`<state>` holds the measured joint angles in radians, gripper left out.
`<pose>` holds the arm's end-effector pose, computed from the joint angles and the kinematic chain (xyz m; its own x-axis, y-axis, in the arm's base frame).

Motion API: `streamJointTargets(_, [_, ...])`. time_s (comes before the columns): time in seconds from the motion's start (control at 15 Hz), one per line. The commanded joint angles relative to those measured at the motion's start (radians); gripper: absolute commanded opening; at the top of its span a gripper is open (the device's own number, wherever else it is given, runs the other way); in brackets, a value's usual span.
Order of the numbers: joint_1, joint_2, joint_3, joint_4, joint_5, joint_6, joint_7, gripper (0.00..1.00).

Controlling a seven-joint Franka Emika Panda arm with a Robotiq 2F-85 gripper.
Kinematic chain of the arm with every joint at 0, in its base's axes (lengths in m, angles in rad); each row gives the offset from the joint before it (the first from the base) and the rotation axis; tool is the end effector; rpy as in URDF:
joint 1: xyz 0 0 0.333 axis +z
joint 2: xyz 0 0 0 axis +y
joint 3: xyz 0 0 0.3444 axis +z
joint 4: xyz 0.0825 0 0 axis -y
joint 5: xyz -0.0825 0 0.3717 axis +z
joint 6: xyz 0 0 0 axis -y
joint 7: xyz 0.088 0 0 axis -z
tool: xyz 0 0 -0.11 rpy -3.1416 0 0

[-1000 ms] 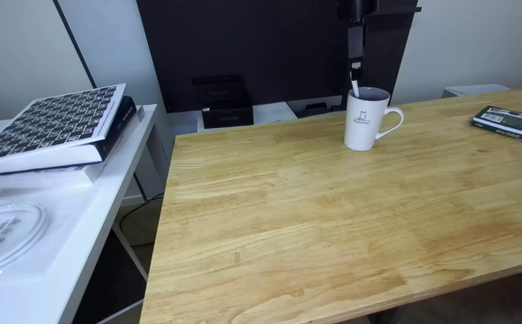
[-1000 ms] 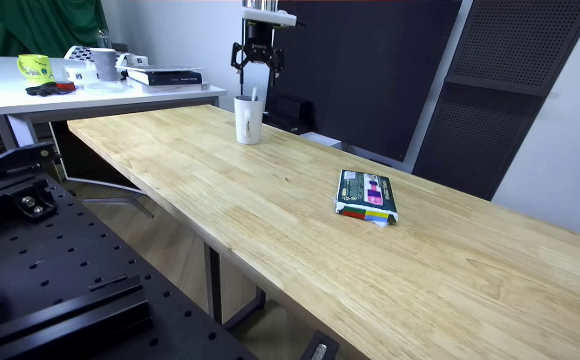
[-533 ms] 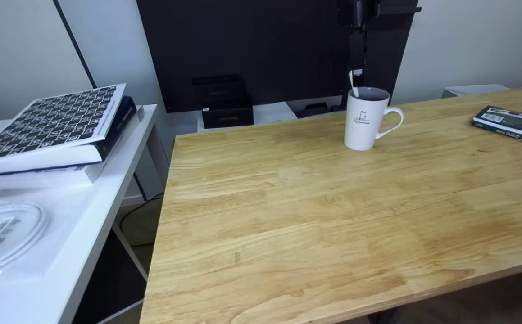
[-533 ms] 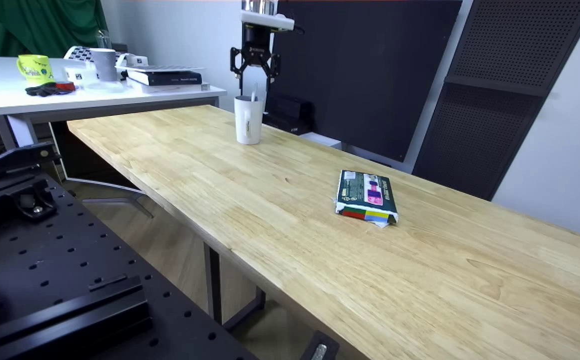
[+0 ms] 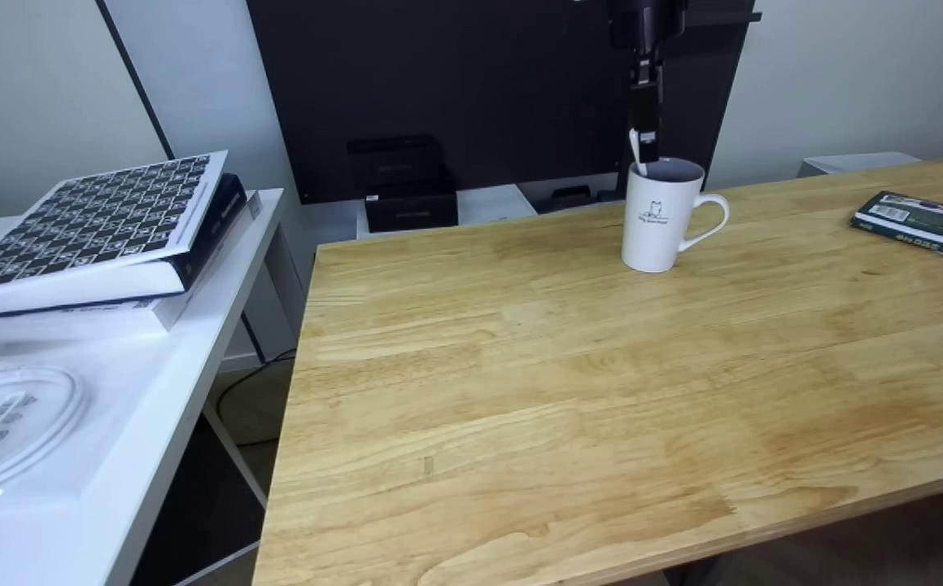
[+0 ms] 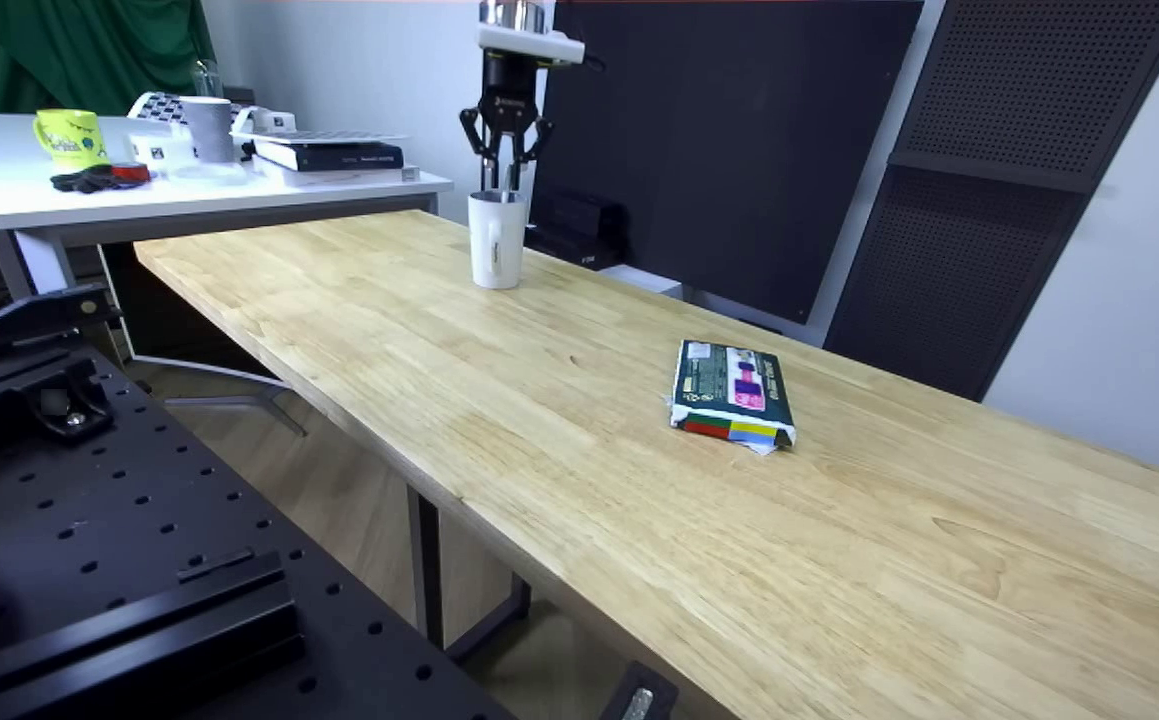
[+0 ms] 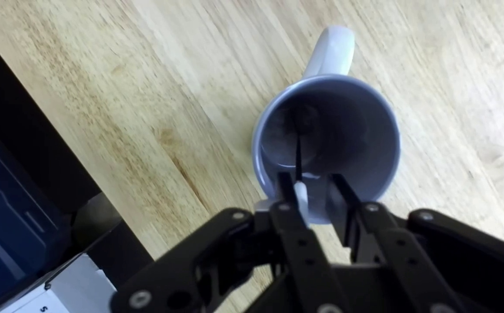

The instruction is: Put the spoon in the cup then take it out and put it on the table

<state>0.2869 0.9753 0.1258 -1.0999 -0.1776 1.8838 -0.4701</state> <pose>0.7158 0.2645 0.2288 0.6016 0.7764 -0.1877 0.7856 -0.6177 -0.0371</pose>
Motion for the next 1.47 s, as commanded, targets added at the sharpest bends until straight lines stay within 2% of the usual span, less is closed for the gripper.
streamJointTargets(0.0, [0.007,-0.023,-0.004,-0.025,0.004,0.002,0.036,0.01])
streamJointTargets(0.4, [0.001,-0.033,-0.007,-0.026,0.005,-0.001,0.034,0.0])
streamJointTargets(0.47, [0.001,-0.035,-0.008,-0.028,0.004,-0.002,0.033,0.26])
streamJointTargets(0.6, [0.001,-0.035,-0.009,-0.028,0.004,0.004,0.033,0.32])
streamJointTargets(1.2, [0.002,-0.027,-0.005,-0.03,0.005,0.04,0.032,0.93])
streamJointTargets(1.27, [0.003,-0.026,-0.005,-0.031,0.004,0.048,0.032,0.98])
streamJointTargets(1.4, [0.003,-0.028,-0.004,-0.039,0.006,0.071,0.033,1.0])
